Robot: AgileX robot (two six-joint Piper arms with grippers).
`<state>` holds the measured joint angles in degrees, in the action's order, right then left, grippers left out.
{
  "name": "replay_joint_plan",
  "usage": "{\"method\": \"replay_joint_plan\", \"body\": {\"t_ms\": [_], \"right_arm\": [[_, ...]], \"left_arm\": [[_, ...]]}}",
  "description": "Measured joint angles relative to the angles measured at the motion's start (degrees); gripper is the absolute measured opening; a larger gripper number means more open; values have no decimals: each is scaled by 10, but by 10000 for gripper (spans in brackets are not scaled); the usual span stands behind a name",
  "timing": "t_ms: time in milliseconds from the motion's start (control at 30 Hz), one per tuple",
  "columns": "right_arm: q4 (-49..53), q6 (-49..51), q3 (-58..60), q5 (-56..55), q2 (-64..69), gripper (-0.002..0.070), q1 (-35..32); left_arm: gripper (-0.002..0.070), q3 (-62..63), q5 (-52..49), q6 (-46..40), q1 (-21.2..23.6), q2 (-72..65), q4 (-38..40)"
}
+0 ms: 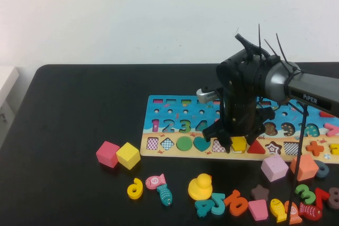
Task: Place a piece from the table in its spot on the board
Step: Place the "Pentagon" into the hole of the Pentagon
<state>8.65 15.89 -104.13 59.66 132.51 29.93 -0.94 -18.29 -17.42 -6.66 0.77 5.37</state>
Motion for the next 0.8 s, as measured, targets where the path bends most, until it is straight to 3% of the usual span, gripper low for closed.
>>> {"method": "replay_joint_plan", "body": {"t_ms": [267, 600, 667, 733, 800], "right_arm": [[0, 0, -10, 11, 2, 507, 0], [-1, -7, -96, 71, 4, 490, 0], [-1, -26, -105, 71, 4, 421, 0], [-1, -49, -105, 69, 4, 307, 0], [4, -72, -105, 62, 4, 149, 0]], "left_arm": [[-1, 0, 0, 0, 0, 0, 0], [-1, 0, 0, 0, 0, 0, 0], [-1, 0, 0, 0, 0, 0, 0], [-1, 0, 0, 0, 0, 0, 0], [-1, 0, 0, 0, 0, 0, 0]]}}
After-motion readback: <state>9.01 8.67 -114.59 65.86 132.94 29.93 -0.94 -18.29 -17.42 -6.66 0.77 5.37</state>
